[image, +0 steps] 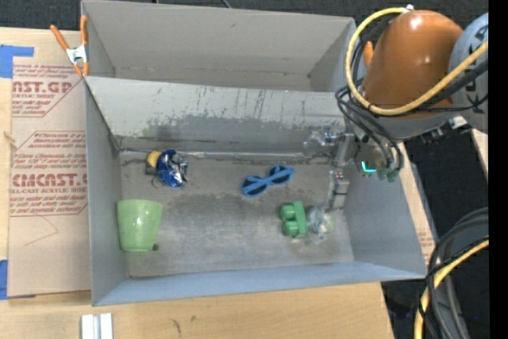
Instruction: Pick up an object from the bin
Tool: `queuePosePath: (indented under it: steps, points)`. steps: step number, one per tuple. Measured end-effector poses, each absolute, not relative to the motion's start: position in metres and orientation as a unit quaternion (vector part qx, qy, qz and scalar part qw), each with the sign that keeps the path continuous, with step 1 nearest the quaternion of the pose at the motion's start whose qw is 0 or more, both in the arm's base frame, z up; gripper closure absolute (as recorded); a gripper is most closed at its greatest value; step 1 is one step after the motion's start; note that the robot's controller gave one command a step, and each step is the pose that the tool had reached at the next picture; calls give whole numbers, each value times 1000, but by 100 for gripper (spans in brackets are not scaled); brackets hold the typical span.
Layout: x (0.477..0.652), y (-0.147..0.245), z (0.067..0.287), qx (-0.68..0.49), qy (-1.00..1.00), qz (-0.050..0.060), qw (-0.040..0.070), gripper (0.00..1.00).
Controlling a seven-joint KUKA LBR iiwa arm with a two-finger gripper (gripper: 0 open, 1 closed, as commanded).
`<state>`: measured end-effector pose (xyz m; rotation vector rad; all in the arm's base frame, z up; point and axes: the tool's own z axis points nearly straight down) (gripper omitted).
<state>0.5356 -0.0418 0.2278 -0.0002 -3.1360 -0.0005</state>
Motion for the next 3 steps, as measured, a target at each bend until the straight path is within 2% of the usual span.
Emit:
queuePosePath:
  steps: [1,2,3]
  points:
    - [529,-74,78,65,-998,0,3,0]
    - [510,-43,69,490,-872,-1,0,0]
    - [510,-43,70,489,-872,-1,0,100]
